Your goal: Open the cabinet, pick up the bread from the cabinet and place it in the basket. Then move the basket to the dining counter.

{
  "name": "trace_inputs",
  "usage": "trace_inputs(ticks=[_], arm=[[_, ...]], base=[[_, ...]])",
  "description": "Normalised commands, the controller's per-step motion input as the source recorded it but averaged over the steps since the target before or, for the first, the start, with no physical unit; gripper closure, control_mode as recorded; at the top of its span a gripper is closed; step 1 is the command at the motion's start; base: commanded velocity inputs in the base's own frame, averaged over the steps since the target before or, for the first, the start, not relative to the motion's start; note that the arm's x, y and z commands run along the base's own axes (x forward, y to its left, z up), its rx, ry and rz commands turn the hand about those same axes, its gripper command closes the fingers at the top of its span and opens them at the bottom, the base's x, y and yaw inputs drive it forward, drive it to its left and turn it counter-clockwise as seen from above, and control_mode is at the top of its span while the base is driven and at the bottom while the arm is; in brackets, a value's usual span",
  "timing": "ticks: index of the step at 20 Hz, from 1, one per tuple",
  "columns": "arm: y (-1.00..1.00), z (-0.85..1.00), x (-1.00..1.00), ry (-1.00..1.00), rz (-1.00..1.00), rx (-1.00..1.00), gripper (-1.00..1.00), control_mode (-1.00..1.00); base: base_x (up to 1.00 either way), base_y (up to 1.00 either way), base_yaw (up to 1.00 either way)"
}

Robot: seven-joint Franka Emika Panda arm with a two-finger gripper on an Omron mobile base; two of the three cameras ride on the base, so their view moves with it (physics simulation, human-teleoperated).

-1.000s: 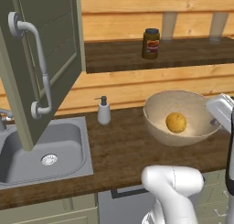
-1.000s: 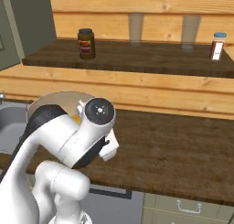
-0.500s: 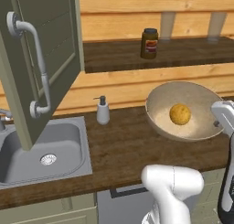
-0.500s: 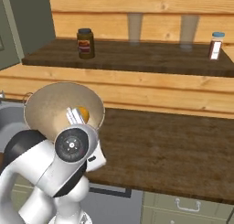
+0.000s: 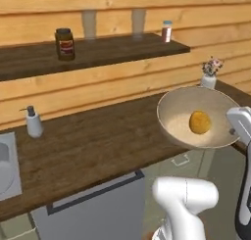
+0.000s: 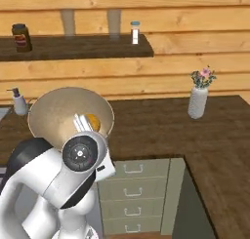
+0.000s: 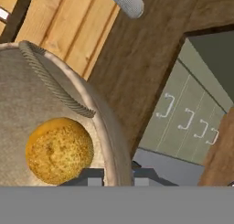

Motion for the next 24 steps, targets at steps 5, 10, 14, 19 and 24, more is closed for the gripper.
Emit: trace_inputs(ticks=[5, 10, 14, 19, 24], arm=[[0.00, 0.00, 0.00, 0.00, 0.00, 0.00, 1.00, 1.00], [0.00, 0.00, 0.00, 0.00, 0.00, 0.00, 1.00, 1.00], [0.00, 0.00, 0.00, 0.00, 0.00, 0.00, 1.00, 1.00], [0.00, 0.00, 0.00, 0.00, 0.00, 0.00, 1.00, 1.00], [0.00, 0.00, 0.00, 0.00, 0.00, 0.00, 1.00, 1.00]], base=[[0.00, 0.00, -0.99], [0.00, 0.00, -1.00], [0.00, 0.00, -1.00], [0.00, 0.00, -1.00], [0.00, -0.24, -0.94]])
